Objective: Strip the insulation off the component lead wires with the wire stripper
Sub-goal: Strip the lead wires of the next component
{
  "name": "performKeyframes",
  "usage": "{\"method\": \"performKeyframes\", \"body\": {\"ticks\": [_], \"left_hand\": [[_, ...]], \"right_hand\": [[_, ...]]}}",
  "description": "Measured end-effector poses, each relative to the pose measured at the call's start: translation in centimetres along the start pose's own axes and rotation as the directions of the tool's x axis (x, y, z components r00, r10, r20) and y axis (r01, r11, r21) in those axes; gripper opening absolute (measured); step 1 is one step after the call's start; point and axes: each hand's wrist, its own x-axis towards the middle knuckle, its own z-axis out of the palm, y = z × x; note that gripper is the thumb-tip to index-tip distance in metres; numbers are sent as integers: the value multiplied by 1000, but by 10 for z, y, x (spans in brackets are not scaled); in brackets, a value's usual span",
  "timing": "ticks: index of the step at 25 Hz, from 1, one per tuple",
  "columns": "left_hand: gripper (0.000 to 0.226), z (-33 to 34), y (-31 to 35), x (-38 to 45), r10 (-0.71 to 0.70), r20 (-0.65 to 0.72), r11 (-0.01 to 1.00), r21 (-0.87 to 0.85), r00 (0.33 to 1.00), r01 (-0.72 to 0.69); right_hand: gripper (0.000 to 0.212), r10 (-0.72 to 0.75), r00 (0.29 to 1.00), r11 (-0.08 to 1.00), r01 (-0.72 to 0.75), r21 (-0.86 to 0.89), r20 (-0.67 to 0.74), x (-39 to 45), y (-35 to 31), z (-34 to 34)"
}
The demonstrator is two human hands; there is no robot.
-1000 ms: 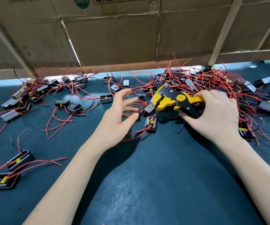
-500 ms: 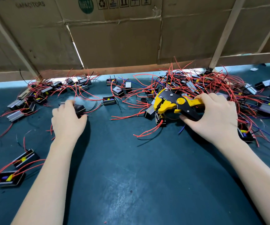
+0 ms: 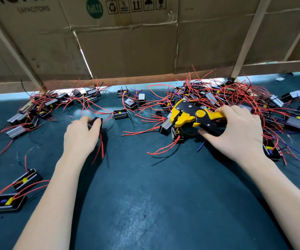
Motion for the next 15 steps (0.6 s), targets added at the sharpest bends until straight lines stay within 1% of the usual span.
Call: {"method": "performKeyframes", "body": {"ticks": [3,5,9,11,13,14,15], "left_hand": [[42,-1,0,-1,-32,4,999,27,999,32],[42,-3,0,-2,-32,-29,999,43,999,33],[27,-4,-1,-3,-57,-138,997,-58,989,49],[24,-4,-1,-1,-56,-182,994,-98,982,39],[23,-6,0,1,-28,-185,981,-196,982,-9],[24,-7,2,1,-25,-156,953,-302,987,-23],[26,-8,5,1,-24,-95,903,-430,995,-20]], "right_hand": [[55,0,1000,1000,1,19,-18,-1,-1,1],[56,4,1000,1000,-4,21,-20,-1,0,1],[56,4,1000,1000,-4,5,-4,-1,1,1],[56,-4,1000,1000,4,5,-7,-1,1,2],[55,-2,1000,1000,2,10,-15,-1,0,1],[55,4,1000,1000,-3,16,-18,-1,0,1],[55,9,1000,1000,-9,21,-22,-1,0,0]]}}
